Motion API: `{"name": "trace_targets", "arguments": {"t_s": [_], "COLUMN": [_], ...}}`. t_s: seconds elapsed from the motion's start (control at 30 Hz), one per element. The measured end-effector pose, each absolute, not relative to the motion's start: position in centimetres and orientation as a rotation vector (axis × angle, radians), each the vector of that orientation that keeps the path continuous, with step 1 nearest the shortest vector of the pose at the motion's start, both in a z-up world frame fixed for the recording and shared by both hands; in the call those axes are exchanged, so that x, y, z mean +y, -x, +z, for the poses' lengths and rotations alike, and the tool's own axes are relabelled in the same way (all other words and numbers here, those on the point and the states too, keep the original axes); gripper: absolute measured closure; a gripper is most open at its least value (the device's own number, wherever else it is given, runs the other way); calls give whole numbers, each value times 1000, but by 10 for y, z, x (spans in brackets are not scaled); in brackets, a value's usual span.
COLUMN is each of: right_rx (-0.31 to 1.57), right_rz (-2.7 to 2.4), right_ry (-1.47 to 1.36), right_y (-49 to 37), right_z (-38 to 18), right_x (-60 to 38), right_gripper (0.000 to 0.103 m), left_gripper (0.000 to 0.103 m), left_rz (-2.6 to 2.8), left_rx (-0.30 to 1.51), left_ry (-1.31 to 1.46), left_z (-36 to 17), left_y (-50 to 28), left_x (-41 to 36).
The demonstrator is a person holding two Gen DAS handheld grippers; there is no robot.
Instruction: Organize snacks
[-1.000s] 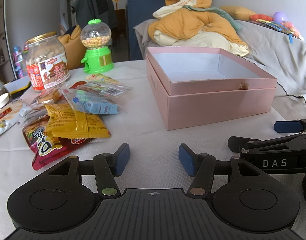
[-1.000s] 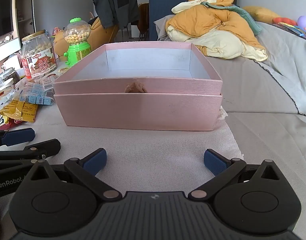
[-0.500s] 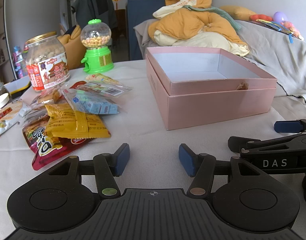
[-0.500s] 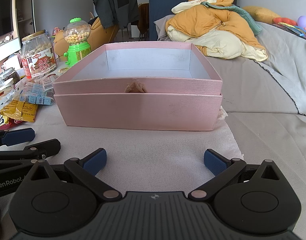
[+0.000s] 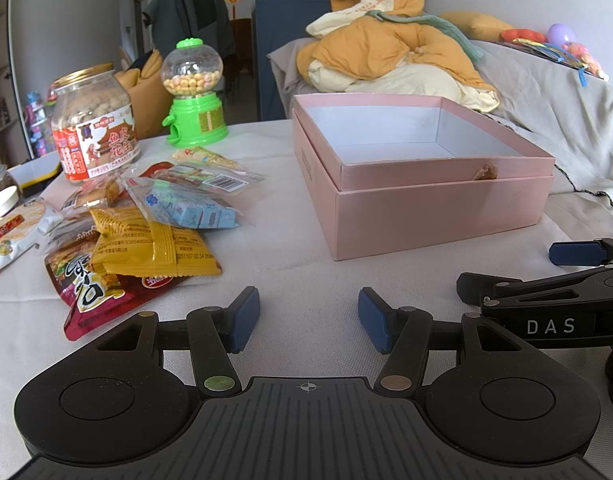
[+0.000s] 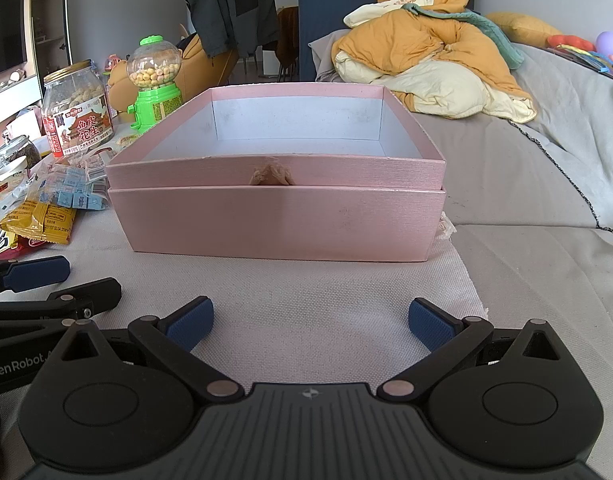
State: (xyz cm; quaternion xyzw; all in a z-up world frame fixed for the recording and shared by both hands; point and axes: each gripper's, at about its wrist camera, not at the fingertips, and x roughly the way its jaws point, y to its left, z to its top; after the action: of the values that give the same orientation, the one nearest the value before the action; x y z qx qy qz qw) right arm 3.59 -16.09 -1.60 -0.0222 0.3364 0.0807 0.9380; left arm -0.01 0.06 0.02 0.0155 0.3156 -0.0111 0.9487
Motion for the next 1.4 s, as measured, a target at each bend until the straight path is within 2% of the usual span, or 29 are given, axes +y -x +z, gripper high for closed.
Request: {"name": "trace_targets", "arguments": {"t_s": [1.4], "right_rx": [687], "right_rz": [165], "right_ry": [45], "right_y": [-35], "right_z": [-18], "right_x": [-162], "right_gripper": [0], "left_gripper": [41], "left_rz": [-18], "left_rx": [641], "left_ry": [-45], "left_z": [-1], "left_y": [0], "left_x": [-1]}}
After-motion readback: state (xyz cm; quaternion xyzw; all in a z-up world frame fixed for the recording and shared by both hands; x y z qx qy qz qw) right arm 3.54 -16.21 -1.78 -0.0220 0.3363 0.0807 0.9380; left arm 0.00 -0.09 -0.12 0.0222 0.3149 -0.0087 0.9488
